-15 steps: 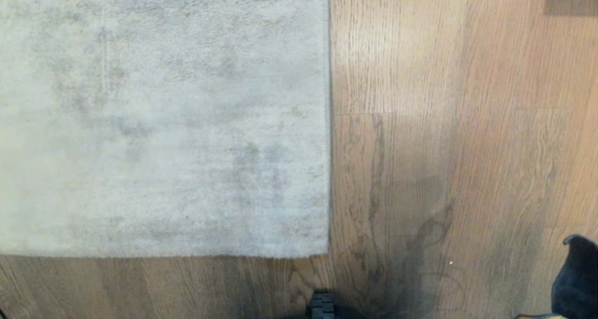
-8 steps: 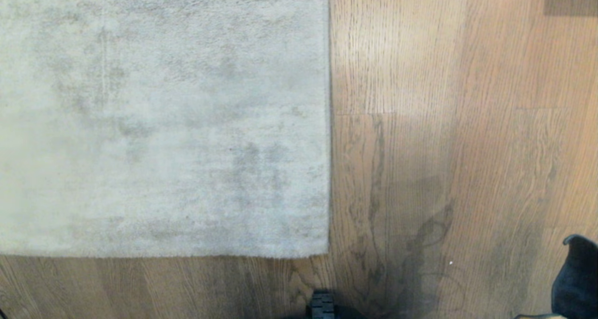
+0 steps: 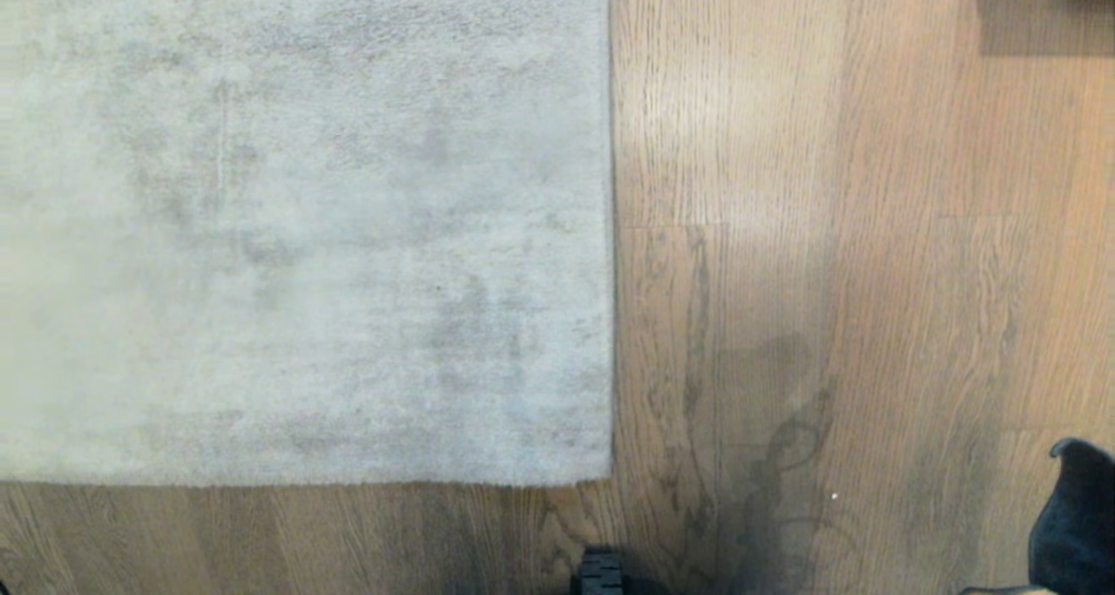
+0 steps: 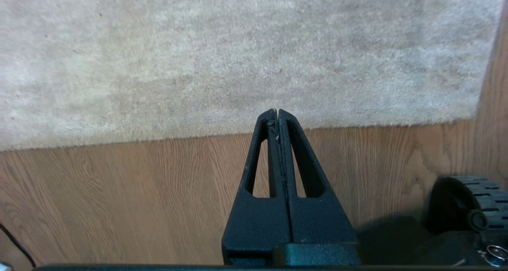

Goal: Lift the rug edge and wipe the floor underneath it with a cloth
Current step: Put down the rag

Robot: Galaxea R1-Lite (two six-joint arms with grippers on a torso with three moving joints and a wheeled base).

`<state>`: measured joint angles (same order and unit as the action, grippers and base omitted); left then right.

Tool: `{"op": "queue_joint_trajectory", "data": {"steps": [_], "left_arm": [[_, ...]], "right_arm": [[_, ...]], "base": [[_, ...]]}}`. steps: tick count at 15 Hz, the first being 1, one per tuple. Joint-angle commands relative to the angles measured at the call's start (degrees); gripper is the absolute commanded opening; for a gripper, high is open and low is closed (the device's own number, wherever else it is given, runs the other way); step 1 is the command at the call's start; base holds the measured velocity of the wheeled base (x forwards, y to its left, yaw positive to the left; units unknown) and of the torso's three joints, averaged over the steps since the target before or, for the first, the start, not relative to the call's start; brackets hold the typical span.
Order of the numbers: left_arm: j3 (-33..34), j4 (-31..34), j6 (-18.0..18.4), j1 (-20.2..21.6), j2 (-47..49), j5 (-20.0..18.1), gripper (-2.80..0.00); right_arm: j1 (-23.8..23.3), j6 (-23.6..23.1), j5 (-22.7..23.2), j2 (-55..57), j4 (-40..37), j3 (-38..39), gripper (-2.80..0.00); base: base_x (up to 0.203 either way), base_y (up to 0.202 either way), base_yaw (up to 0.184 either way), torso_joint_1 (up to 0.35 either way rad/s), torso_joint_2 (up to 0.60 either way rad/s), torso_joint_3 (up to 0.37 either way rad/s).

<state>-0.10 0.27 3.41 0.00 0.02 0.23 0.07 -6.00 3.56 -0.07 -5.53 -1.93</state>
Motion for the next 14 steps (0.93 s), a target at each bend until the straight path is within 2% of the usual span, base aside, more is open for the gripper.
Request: {"op": "queue_joint_trajectory", "data": {"steps": [1,14], "left_arm": [[0.0,0.0,0.0,0.1,0.0,0.0,-2.8],[0.0,0.0,0.0,0.0,0.0,0.0,-2.8]], "right_arm": [[0.0,-0.1,0.0,0.1,0.0,0.0,-2.8],[0.0,-0.1,0.0,0.1,0.0,0.0,-2.8]], "base": [[0.0,0.0,0.0,-0.005,0.01,0.193],[0.0,0.0,0.0,0.001,0.0,0.201]]}}
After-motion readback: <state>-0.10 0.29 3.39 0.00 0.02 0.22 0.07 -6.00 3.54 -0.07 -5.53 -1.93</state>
